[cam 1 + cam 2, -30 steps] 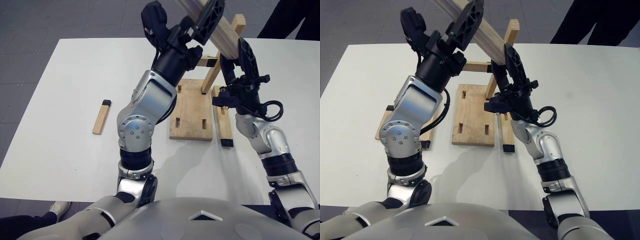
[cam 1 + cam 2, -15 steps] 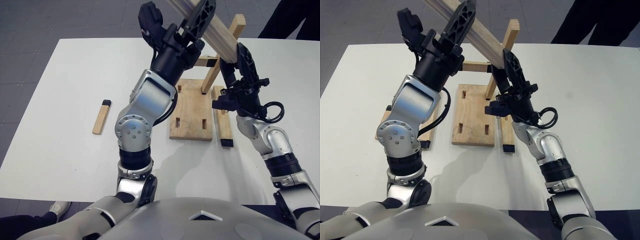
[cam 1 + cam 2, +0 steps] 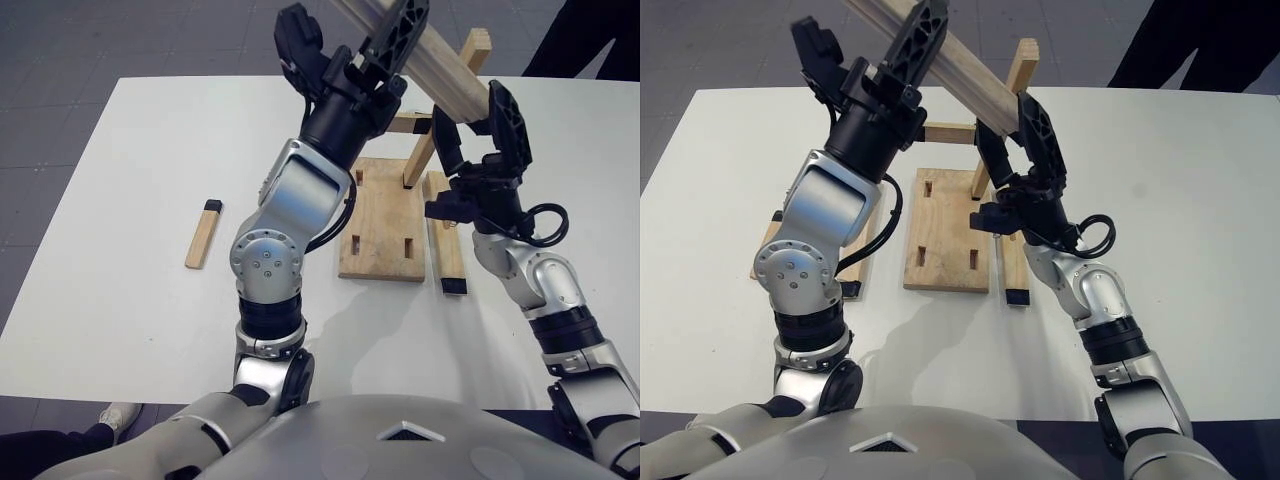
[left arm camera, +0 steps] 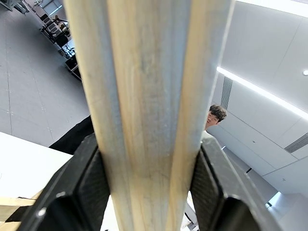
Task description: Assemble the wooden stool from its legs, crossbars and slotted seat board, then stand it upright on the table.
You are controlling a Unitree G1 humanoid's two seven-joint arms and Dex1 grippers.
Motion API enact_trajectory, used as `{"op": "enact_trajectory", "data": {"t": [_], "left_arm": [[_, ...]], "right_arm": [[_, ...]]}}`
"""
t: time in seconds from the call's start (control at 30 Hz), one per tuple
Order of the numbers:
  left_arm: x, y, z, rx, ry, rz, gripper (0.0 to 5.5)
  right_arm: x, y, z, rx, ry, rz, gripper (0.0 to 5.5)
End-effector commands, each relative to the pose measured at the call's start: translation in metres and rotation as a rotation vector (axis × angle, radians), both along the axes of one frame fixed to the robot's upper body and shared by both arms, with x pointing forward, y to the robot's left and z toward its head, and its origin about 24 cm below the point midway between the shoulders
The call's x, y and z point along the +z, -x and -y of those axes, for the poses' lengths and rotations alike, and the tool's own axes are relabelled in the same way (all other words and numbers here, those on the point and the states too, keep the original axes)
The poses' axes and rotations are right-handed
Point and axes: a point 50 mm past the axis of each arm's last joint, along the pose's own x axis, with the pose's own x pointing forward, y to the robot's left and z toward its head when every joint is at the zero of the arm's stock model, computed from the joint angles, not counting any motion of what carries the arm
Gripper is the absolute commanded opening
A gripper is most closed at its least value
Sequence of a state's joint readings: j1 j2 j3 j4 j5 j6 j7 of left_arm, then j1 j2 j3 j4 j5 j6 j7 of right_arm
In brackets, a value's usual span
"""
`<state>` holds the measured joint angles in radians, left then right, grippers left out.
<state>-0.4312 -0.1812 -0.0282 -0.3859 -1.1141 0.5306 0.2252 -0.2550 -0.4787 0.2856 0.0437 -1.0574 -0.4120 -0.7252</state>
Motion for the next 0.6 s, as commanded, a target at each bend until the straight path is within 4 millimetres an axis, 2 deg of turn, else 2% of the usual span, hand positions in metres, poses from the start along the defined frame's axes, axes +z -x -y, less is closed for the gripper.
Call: {"op": "enact_trajectory", "data": {"t": [0.03,0.17,0.4,0.5,0.6], "left_arm": [[-0.004,-0.001,-0.001,0.037,0.014,-0.014,2.06],[-0.003,-0.003,-0.008,0.101,-0.046,0.03,2.06],[0.011,-0.003,-0.033,0.126,-0.078,0.123,2.06],[0.013,-0.002,-0.044,0.11,-0.104,0.156,2.06],[0.018,0.003,-0.059,0.065,-0.143,0.232,2.06]], "right_arm": [[0.009,0.004,0.004,-0.004,-0.008,0.05,4.48],[0.013,0.013,0.015,-0.016,0.023,0.045,4.51],[-0.008,0.034,0.065,-0.083,0.129,-0.133,4.51],[-0.018,0.04,0.079,-0.09,0.172,-0.196,4.51],[-0.023,0.036,0.086,-0.066,0.149,-0.305,4.51]]}}
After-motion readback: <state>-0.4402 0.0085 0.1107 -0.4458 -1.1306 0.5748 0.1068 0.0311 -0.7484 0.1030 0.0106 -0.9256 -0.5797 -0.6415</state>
